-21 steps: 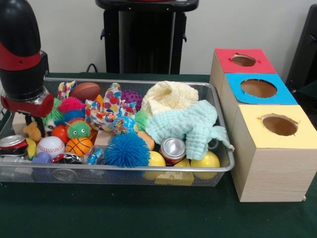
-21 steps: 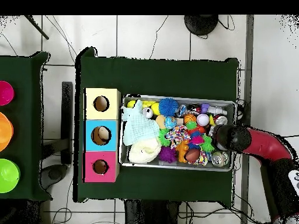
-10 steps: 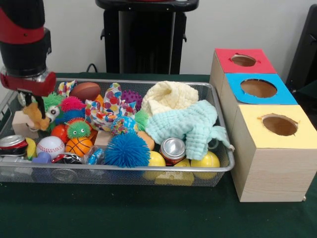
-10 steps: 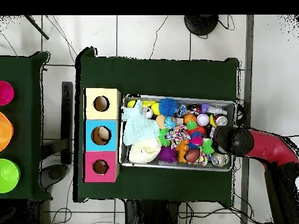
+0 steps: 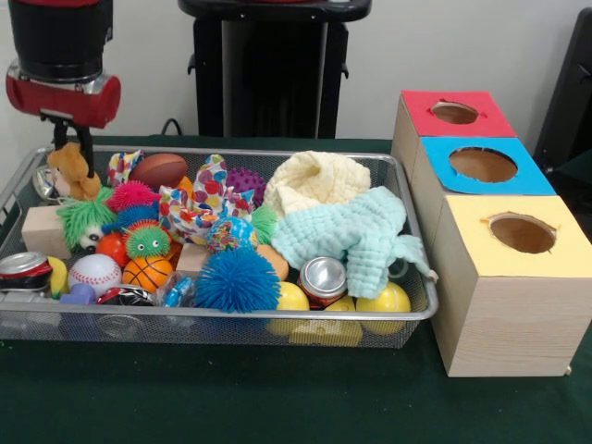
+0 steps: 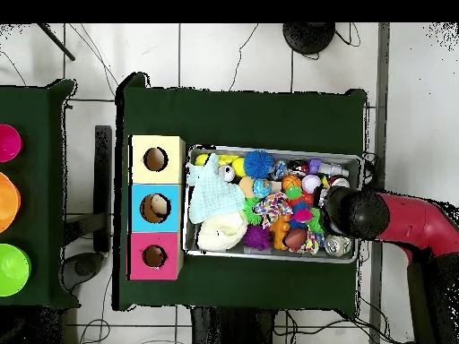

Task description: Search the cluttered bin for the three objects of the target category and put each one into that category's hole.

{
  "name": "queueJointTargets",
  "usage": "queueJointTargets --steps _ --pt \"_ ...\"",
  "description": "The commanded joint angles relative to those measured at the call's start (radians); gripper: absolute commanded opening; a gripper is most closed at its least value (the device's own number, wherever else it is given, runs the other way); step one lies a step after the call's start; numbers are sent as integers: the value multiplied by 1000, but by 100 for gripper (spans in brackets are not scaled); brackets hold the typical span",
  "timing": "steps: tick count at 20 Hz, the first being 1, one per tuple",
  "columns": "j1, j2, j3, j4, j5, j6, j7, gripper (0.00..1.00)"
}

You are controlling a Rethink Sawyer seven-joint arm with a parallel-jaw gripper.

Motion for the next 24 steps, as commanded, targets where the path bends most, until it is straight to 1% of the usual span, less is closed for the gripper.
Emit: queueJointTargets --steps 1,7,16,24 --pt "15 -57 60 100 38 106 -116 0" --pt "34 -95 50 137 56 107 -101 0" --pt "85 -153 19 228 76 64 -11 0" --pt "133 -170 -13 273 83 25 48 0"
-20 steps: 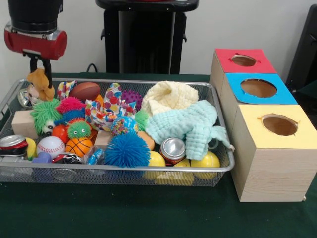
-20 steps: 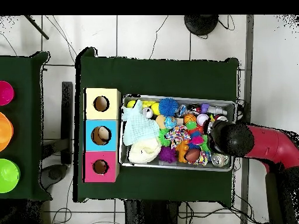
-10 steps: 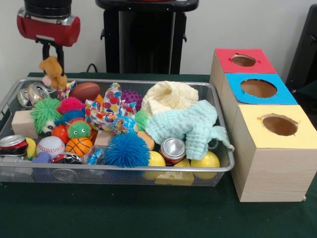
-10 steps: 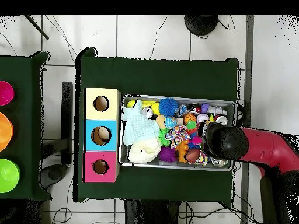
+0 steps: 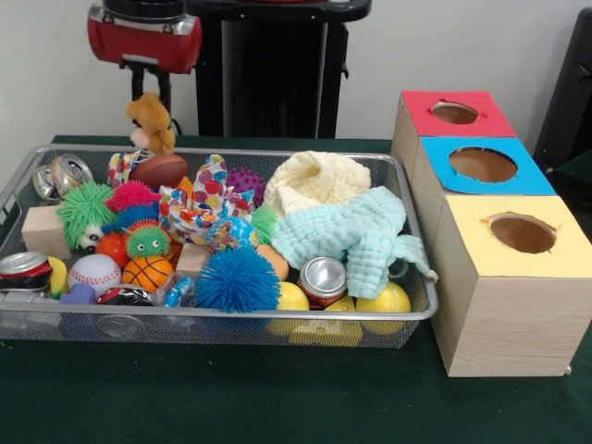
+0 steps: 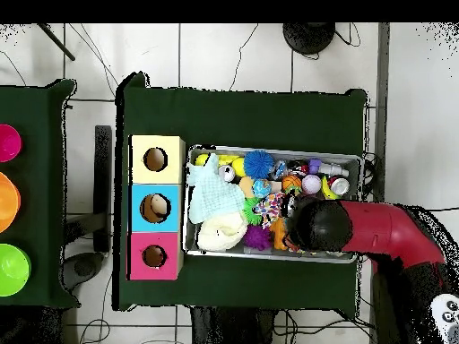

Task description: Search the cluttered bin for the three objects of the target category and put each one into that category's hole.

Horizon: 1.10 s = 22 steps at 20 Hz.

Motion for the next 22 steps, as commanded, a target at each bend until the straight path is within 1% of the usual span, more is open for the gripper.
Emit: queueJointTargets --steps 1,5,12,22 --pt "35 -17 -13 116 25 26 53 0" --pt "66 -39 -28 134 35 25 80 0" --pt "128 -88 -61 193 64 5 145 0" --pt "227 -106 -116 218 107 -10 197 0"
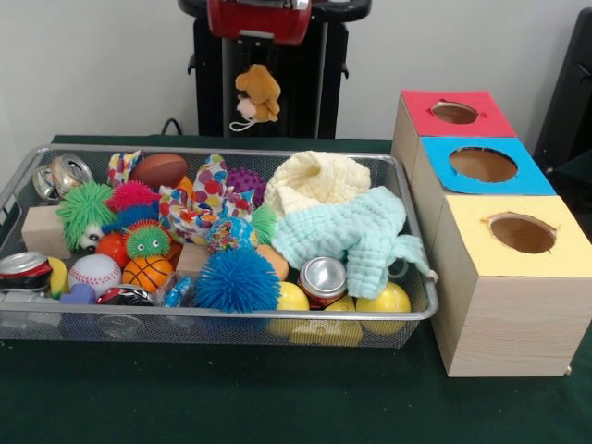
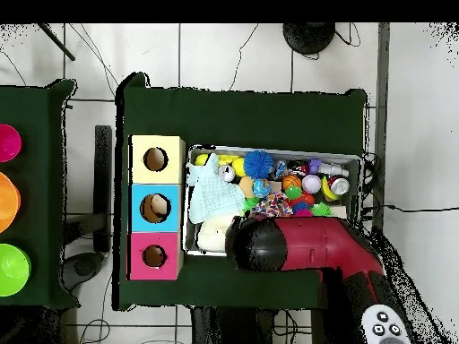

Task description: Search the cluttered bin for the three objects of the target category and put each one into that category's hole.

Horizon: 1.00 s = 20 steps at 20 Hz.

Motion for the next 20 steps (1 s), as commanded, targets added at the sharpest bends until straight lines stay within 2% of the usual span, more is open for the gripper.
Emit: queueJointTargets --steps 1,5,9,20 --pt "52 -16 -59 75 49 -12 203 0" --pt "121 -12 -110 63 39 -34 255 0" --pt "152 17 -128 42 70 -34 251 0" --pt "263 28 -191 85 147 -89 291 0"
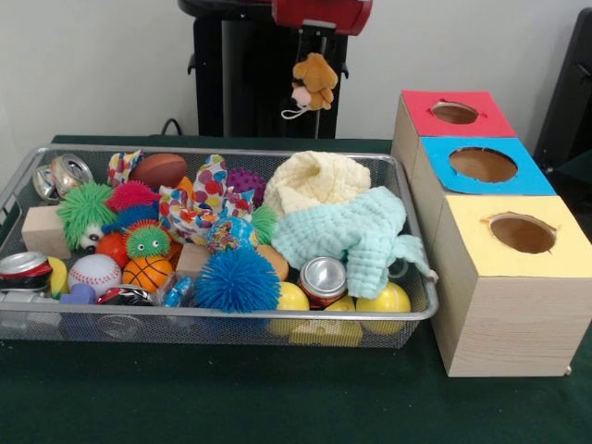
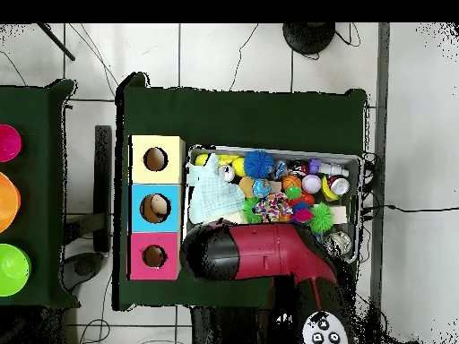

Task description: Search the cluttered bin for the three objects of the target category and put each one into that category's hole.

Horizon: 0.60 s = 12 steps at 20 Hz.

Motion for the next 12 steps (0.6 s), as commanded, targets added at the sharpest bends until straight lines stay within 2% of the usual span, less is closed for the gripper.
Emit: queueJointTargets --steps 1,12 --pt "65 38 -57 84 73 -94 296 0" --pt "218 38 -160 103 152 -130 343 0"
